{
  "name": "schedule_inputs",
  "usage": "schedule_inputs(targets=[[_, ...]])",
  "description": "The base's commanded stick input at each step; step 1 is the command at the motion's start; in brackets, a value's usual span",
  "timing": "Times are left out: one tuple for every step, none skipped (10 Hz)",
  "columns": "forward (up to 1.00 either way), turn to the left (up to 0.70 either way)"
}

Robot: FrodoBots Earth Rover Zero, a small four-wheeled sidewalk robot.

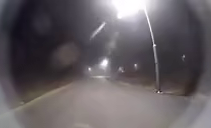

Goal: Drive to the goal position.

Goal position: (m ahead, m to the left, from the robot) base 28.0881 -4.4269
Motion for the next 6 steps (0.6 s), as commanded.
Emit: schedule_inputs(targets=[[1.00,0.00],[1.00,0.12],[1.00,0.26],[1.00,0.18],[1.00,0.03],[1.00,0.04]])
